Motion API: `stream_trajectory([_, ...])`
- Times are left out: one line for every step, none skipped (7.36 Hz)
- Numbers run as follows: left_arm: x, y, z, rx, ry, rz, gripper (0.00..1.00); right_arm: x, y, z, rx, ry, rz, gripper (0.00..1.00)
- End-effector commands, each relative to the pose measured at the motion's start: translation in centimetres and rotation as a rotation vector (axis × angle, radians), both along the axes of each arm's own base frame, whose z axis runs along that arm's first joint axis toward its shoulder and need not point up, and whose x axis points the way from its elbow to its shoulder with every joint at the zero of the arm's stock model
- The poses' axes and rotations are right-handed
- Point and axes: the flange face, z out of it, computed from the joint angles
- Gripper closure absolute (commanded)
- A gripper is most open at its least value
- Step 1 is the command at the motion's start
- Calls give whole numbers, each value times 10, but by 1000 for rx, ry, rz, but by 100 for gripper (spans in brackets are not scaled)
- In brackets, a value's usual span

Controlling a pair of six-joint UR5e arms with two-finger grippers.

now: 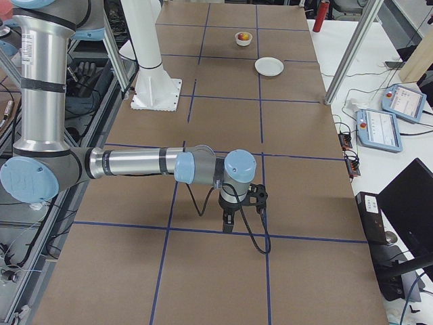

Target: Move apple from plate to bowl

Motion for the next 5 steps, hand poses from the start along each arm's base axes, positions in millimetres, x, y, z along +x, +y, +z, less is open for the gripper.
stream_trajectory([-48, 40, 66, -69, -13, 24, 0, 0, 0, 0, 0, 0, 0, 0])
stream_trajectory([-57, 47, 87, -113, -11, 5, 0, 0, 0, 0, -1, 0, 1, 0])
stream_trajectory([-61, 50, 92, -130, -10, -2, 0, 0, 0, 0, 0, 0, 0, 0])
stream_trajectory([-62, 53, 92, -156, -9, -5, 0, 0, 0, 0, 0, 0, 0, 0])
stream_trajectory([-62, 53, 92, -158, -7, -5, 0, 0, 0, 1, -1, 0, 0, 0])
